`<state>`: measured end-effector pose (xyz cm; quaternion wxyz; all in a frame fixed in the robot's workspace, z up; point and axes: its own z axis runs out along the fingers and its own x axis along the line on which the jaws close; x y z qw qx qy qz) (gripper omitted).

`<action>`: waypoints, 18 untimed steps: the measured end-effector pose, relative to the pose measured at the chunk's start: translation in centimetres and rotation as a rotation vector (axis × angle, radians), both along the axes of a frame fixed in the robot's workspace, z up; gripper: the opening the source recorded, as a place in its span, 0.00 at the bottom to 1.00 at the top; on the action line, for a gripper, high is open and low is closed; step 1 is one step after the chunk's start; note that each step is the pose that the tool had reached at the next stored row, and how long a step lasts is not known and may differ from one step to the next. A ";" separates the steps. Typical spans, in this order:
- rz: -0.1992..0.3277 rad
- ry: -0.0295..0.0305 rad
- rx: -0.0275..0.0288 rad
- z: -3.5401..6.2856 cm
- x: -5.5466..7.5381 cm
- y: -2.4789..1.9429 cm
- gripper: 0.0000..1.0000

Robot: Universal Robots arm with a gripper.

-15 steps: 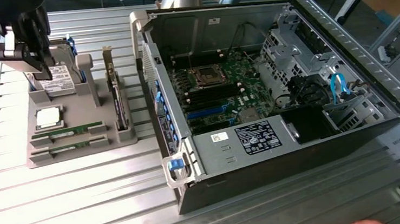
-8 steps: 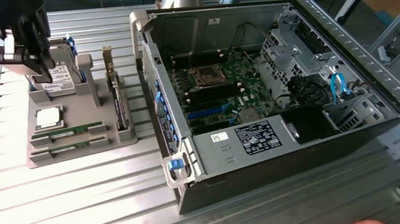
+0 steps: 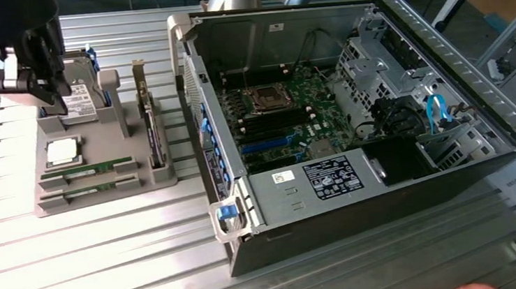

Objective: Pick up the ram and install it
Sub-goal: 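Pick up the ram and move it above insertion slot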

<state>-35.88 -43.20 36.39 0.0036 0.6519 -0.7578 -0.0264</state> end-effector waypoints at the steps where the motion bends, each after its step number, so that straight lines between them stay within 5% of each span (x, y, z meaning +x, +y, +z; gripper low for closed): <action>1: 0.000 -0.0001 0.0001 -0.01 0.0 -0.14 0.36; 6: 0.000 -0.0001 0.0001 -0.01 0.0 -0.85 0.36; 18: 0.000 -0.0001 0.0001 -0.92 0.0 -0.87 0.36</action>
